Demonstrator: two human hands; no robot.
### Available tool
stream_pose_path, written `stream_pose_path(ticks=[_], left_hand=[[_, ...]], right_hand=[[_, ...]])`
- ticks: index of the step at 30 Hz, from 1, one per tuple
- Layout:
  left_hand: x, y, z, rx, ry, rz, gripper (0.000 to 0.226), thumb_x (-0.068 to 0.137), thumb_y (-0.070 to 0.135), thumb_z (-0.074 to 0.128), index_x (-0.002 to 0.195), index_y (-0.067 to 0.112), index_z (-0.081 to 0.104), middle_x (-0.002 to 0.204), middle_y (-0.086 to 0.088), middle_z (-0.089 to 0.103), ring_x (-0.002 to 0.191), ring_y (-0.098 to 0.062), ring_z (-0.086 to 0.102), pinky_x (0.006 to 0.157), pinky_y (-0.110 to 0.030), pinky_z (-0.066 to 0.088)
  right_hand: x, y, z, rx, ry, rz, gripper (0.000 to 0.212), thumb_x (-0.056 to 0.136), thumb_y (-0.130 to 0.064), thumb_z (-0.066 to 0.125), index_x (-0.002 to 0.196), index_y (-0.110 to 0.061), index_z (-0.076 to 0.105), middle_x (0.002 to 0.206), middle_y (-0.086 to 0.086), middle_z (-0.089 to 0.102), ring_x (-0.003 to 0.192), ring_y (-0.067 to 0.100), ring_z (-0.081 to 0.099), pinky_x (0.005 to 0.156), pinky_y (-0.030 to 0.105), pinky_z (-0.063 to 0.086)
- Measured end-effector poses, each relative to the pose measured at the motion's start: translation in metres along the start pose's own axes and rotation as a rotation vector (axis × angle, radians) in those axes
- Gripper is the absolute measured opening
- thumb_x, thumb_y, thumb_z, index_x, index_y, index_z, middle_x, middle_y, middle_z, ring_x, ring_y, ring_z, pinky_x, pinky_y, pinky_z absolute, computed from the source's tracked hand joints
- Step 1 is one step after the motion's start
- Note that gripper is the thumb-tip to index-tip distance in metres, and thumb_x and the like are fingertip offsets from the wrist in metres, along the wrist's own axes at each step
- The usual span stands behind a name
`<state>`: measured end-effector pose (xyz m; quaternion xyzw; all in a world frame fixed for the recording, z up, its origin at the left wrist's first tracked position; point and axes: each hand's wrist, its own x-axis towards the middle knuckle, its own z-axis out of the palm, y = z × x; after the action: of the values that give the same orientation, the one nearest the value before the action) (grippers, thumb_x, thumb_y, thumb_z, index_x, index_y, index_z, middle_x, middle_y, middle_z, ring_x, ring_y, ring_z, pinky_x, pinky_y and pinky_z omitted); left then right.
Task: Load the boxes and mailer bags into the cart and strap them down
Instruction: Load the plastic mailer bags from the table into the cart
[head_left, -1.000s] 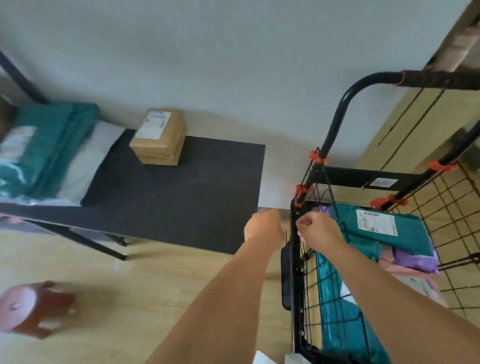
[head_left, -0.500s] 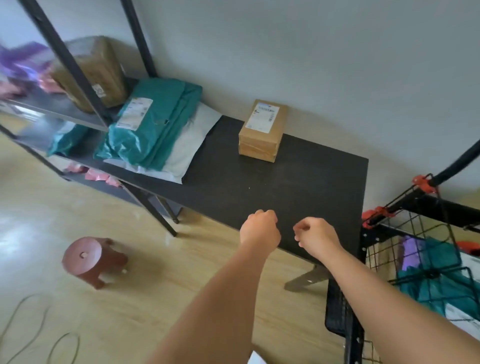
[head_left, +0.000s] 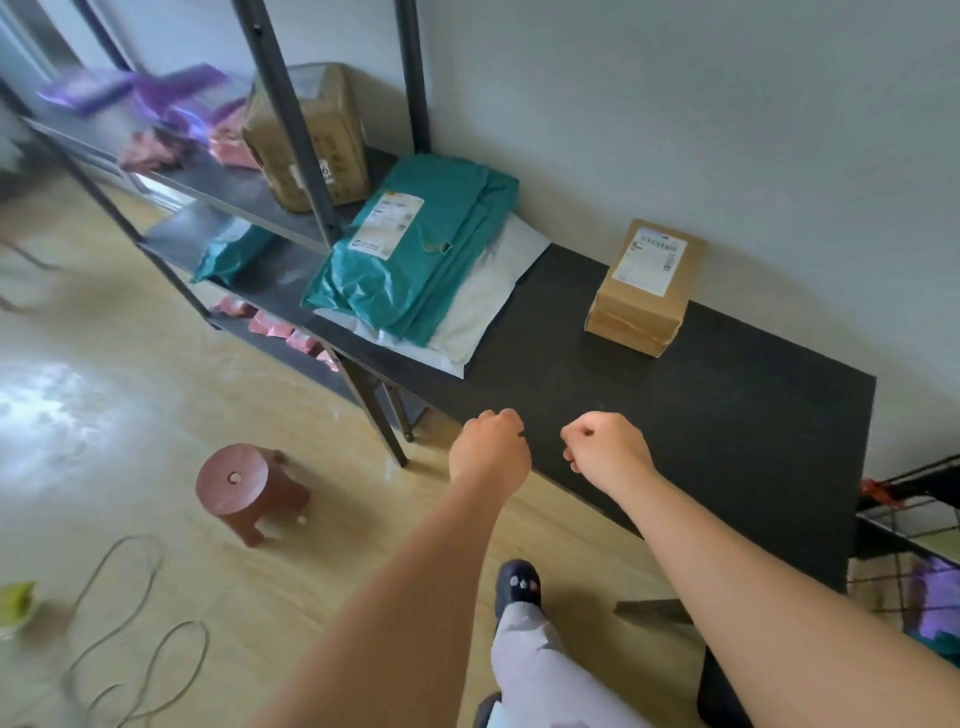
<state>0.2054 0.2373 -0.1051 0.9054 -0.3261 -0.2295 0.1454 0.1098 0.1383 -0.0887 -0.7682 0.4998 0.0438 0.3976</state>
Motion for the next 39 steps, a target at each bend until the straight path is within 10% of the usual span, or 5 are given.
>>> stream_pose_path(ticks=[24, 33, 39], left_hand=[[0.227, -0.036, -0.143, 0.022, 0.301, -0.076, 0.027, 0.095, 0.014, 0.044, 0.119, 0.015, 0.057, 0.115, -0.005, 0.056, 0.108, -0.025, 0.051, 0.080, -0.037, 0.047], [0.282, -0.065, -0.173, 0.015, 0.333, -0.113, 0.037, 0.093, 0.017, 0.047, 0.130, 0.015, 0.049, 0.134, -0.009, 0.043, 0.123, -0.029, 0.038, 0.095, -0.039, 0.040], [0.318, -0.086, -0.194, 0.011, 0.303, -0.142, 0.039, 0.092, 0.025, 0.051, 0.129, 0.014, 0.045, 0.130, -0.009, 0.043, 0.120, -0.027, 0.040, 0.088, -0.038, 0.043]], right_hand=[[0.205, -0.206, 0.010, 0.335, -0.073, -0.072, 0.015, 0.098, -0.022, 0.051, 0.089, -0.020, 0.063, 0.081, 0.005, 0.073, 0.081, 0.021, 0.072, 0.085, 0.044, 0.058], [0.232, -0.254, 0.024, 0.370, -0.034, 0.019, 0.033, 0.094, -0.028, 0.057, 0.125, -0.015, 0.056, 0.110, 0.012, 0.068, 0.097, 0.029, 0.067, 0.089, 0.048, 0.055], [0.238, -0.275, 0.039, 0.434, 0.027, 0.167, 0.044, 0.092, -0.032, 0.063, 0.130, -0.013, 0.050, 0.084, 0.000, 0.060, 0.070, 0.018, 0.062, 0.082, 0.045, 0.059]])
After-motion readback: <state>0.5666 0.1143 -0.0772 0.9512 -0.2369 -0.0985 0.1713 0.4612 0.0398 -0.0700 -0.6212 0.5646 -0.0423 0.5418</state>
